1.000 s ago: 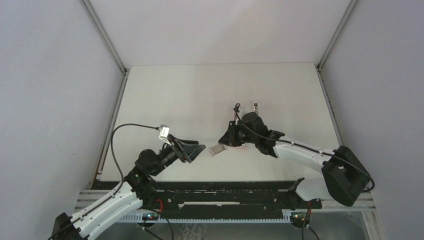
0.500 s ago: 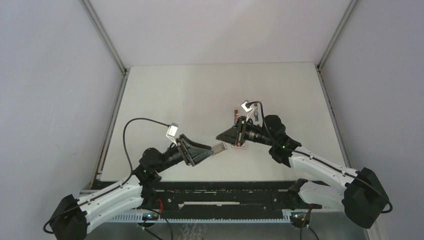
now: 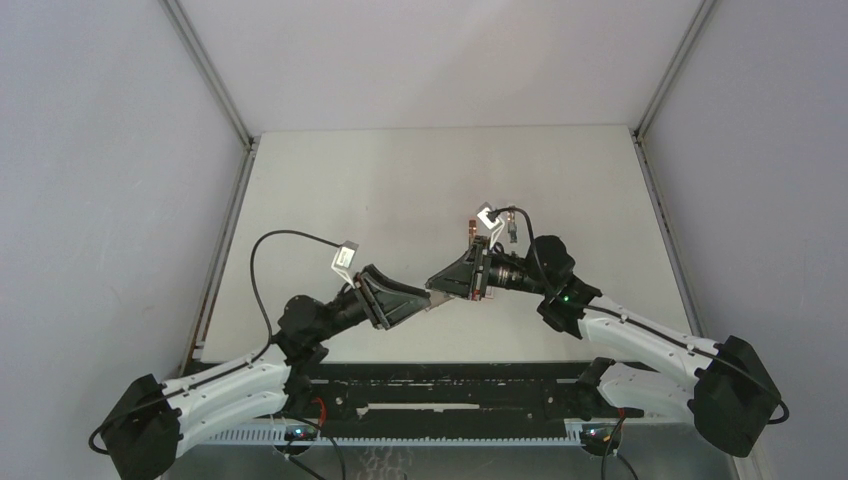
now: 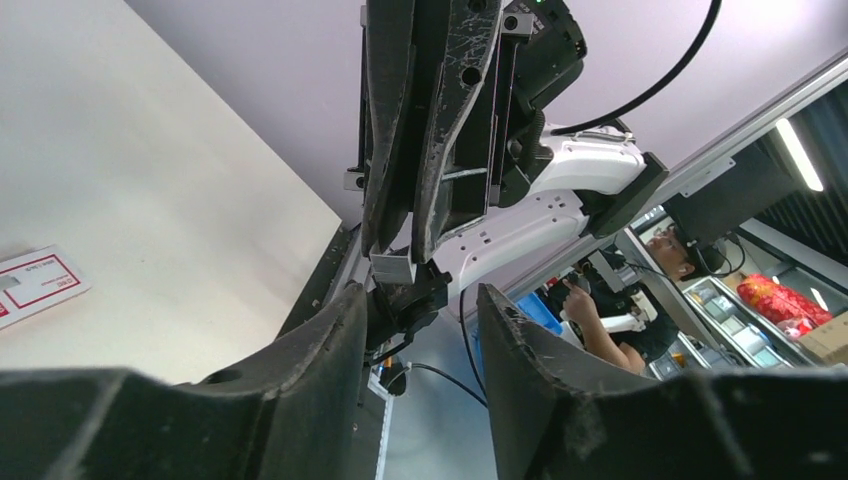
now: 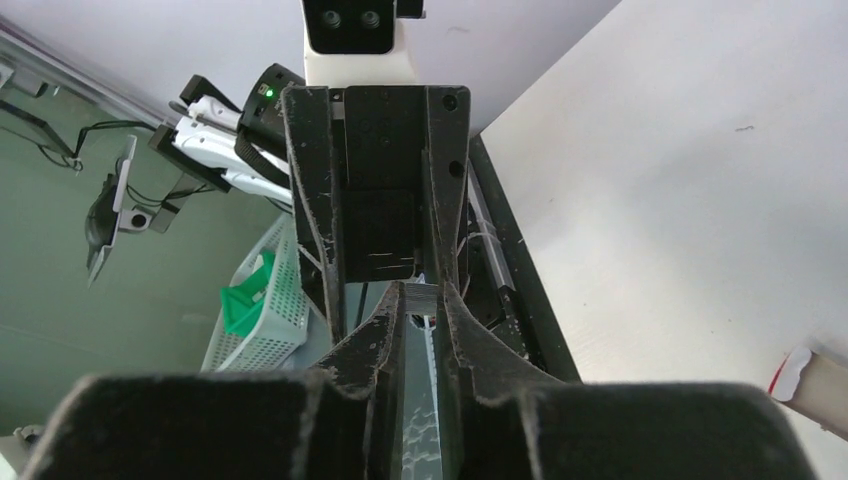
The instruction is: Load the staples into the stapler
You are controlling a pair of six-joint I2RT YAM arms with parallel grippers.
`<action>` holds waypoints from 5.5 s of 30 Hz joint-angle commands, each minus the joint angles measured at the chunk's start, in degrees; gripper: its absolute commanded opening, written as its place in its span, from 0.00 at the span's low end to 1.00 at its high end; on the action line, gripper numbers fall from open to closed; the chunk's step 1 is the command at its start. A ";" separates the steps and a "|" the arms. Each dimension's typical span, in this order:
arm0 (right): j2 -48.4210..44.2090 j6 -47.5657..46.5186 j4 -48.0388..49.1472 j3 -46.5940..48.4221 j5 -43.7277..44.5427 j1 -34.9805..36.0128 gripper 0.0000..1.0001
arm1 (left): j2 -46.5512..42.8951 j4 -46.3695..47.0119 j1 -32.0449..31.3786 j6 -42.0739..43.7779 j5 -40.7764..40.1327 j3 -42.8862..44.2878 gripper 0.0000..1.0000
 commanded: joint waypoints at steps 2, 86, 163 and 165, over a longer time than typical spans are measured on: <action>-1.08 0.63 4.88 -0.10 -1.63 0.76 0.11 | 0.49 5.39 -0.28 -1.39 1.28 3.51 0.45; -33.79 -22.93 -39.14 -8.51 33.25 -6.04 0.52 | 57.98 -81.66 -19.55 20.18 -29.08 55.22 0.12; -30.82 -9.72 -47.19 -8.57 42.77 -5.82 0.52 | 49.26 -60.18 -20.96 17.36 -24.42 40.46 0.59; -30.88 -9.80 -47.23 -8.56 42.81 -5.77 0.52 | 50.31 -60.21 -20.99 17.54 -24.21 41.07 0.59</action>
